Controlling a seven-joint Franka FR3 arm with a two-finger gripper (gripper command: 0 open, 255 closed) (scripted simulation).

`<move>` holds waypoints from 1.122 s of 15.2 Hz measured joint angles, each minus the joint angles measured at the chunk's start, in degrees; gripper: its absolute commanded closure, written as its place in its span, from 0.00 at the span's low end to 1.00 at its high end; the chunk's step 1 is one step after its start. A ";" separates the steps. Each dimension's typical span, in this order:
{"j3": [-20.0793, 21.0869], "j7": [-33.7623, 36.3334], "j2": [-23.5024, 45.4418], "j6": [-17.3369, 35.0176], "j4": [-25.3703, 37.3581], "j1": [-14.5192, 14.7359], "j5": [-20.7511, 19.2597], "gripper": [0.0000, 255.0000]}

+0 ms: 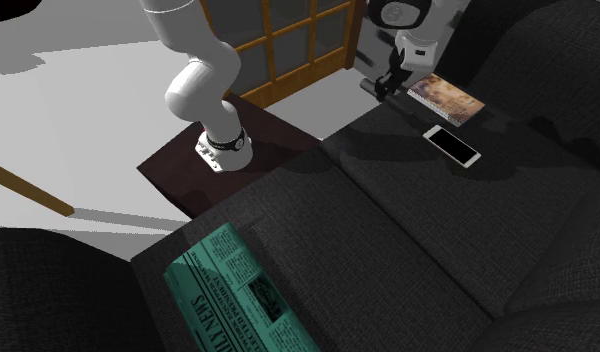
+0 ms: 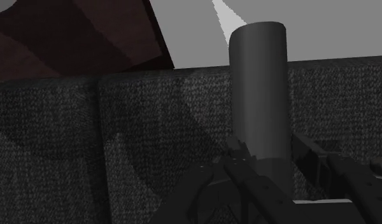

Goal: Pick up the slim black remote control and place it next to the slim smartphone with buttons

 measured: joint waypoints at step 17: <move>3.51 9.93 15.20 5.30 10.30 4.28 -5.50 1.00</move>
